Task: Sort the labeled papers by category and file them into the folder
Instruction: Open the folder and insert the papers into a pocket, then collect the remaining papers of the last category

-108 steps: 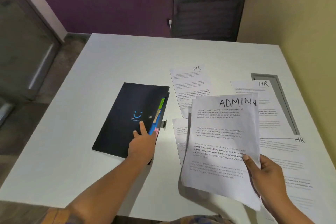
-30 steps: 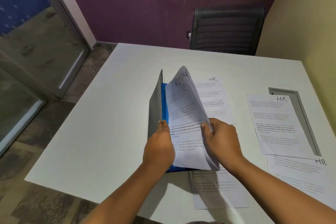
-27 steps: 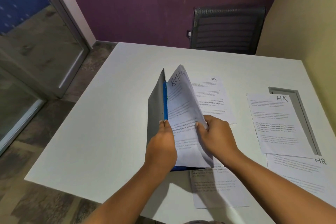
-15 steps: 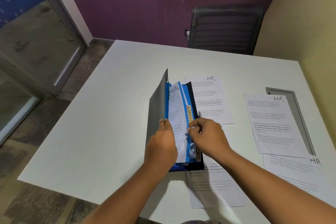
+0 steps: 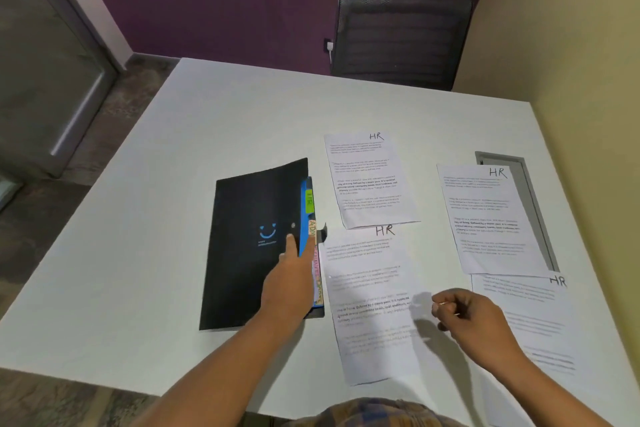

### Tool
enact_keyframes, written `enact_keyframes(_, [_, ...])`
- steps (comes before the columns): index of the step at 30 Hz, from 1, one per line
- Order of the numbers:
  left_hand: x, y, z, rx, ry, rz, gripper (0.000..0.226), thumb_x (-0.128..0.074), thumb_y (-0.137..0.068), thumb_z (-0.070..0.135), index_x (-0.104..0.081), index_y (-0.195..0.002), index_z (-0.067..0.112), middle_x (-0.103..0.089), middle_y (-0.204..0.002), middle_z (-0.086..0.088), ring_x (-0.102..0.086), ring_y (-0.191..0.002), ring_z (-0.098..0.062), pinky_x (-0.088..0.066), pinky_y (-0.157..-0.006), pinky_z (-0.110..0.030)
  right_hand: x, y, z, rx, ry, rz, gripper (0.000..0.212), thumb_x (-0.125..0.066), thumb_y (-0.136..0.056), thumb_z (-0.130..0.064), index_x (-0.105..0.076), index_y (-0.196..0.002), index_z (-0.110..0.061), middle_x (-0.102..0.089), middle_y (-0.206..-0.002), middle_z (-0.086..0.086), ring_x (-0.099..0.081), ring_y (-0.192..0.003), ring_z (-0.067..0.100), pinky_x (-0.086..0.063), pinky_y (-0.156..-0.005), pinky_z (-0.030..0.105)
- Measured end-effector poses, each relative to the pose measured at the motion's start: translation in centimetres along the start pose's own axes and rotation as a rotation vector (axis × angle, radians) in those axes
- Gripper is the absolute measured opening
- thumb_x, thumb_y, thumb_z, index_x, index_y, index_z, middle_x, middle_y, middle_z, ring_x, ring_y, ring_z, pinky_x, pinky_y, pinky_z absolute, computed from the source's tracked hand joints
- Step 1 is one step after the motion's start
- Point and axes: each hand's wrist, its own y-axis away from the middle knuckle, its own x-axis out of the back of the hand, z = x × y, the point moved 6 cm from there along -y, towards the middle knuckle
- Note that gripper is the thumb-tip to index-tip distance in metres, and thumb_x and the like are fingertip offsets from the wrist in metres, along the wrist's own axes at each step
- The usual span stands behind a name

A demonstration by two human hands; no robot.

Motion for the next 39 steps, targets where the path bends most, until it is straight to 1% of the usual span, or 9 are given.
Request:
enact_keyframes(9, [-6.2, -0.7, -1.7, 0.066, -0.283, -0.192, 0.077, -0.050, -0.096, 0.012, -0.004, -0.158, 0.012, -0.004, -0.166, -0.009, -0.017, -0.150, -0.038, -0.044, -0.105, -0.049, 1.5, 2.8, 6.5, -0.165, -0.003, 0.056, 0.011, -0.073, -0.086, -0.013, -0.073, -0.085, -0.024, -0.075, -0.068, -0.005, -0.074, -0.072, 0.017, -0.057, -0.080, 0.042])
enact_keyframes(11, [-7.0, -0.5, -2.1, 0.064, -0.321, -0.212, 0.072, -0.045, -0.099, 0.018, -0.003, -0.158, 0.013, -0.001, -0.167, -0.007, -0.011, -0.151, -0.036, -0.034, -0.113, -0.049, 1.6, 2.7, 7.2, -0.167, -0.010, 0.062, 0.011, -0.072, -0.087, -0.014, -0.073, -0.087, -0.025, -0.075, -0.069, -0.007, -0.074, -0.074, 0.017, -0.057, -0.079, 0.041])
enact_keyframes(16, [-7.1, 0.2, -1.5, 0.124, -0.237, -0.202, 0.068, -0.034, -0.102, 0.046, -0.006, -0.158, 0.019, 0.000, -0.167, -0.001, -0.005, -0.153, -0.025, -0.041, -0.107, -0.042, 2.2, 1.9, 9.1, -0.164, -0.057, 0.067, 0.012, -0.070, -0.089, -0.014, -0.073, -0.088, -0.026, -0.075, -0.068, -0.005, -0.073, -0.076, 0.018, -0.056, -0.075, 0.038])
enact_keyframes(19, [-6.4, 1.0, 0.3, 0.155, -0.157, -0.120, 0.058, -0.040, -0.100, 0.046, -0.031, -0.150, 0.019, -0.021, -0.162, -0.002, -0.020, -0.150, -0.021, -0.045, -0.102, -0.040, 3.0, 1.2, 10.8, -0.161, -0.058, 0.031, 0.016, -0.071, -0.087, -0.011, -0.072, -0.084, -0.026, -0.073, -0.066, -0.005, -0.070, -0.071, 0.018, -0.049, -0.064, 0.029])
enact_keyframes(22, [-6.3, 2.6, 3.0, 0.154, 0.025, 0.043, 0.030, -0.049, -0.094, 0.044, -0.054, -0.115, 0.023, -0.054, -0.126, 0.003, -0.052, -0.118, -0.018, -0.050, -0.085, -0.034, 4.9, 0.2, 12.4, -0.149, -0.046, 0.015, 0.015, -0.072, -0.085, -0.008, -0.073, -0.082, -0.023, -0.073, -0.067, -0.004, -0.069, -0.070, 0.015, -0.044, -0.059, 0.025])
enact_keyframes(25, [-7.9, 3.6, 4.8, 0.290, 0.217, 0.065, 0.037, -0.056, -0.085, 0.053, -0.055, -0.107, 0.023, -0.056, -0.111, 0.002, -0.058, -0.103, -0.021, -0.054, -0.081, -0.036, 7.5, -1.2, 15.1, -0.165, -0.078, 0.076, 0.017, -0.071, -0.085, -0.006, -0.072, -0.079, -0.022, -0.073, -0.076, -0.004, -0.068, -0.076, 0.015, -0.041, -0.061, 0.023])
enact_keyframes(32, [-11.3, 4.5, 7.4, 0.719, 0.327, 0.033, 0.089, -0.080, -0.070, 0.051, -0.039, -0.132, 0.002, -0.037, -0.137, -0.019, -0.043, -0.126, -0.041, -0.046, -0.094, -0.054, 11.7, -2.2, 23.1, -0.225, 0.222, 0.221, 0.031, -0.044, -0.089, -0.012, -0.067, -0.108, -0.020, -0.067, -0.112, 0.002, -0.064, -0.099, 0.027, -0.053, -0.075, 0.037])
enact_keyframes(34, [-11.7, 4.6, 8.1, 0.780, 0.425, 0.054, 0.090, -0.085, -0.070, 0.040, -0.036, -0.132, -0.001, -0.034, -0.137, -0.022, -0.048, -0.120, -0.046, -0.047, -0.093, -0.054, 12.2, -2.0, 25.1, -0.259, 0.309, 0.192, 0.035, -0.039, -0.085, -0.026, -0.061, -0.111, -0.017, -0.062, -0.116, 0.004, -0.061, -0.105, 0.030, -0.047, -0.072, 0.036])
enact_keyframes(39, [-11.8, 5.1, 8.7, 0.859, 0.544, 0.008, 0.070, -0.086, -0.072, 0.026, -0.043, -0.120, -0.001, -0.062, -0.114, -0.021, -0.064, -0.104, -0.041, -0.051, -0.076, -0.039, 12.6, -1.0, 27.5, -0.462, 0.256, 0.129, 0.056, -0.066, -0.081, -0.048, -0.050, -0.120, -0.010, -0.059, -0.113, 0.009, -0.062, -0.096, 0.033, -0.055, -0.073, 0.041])
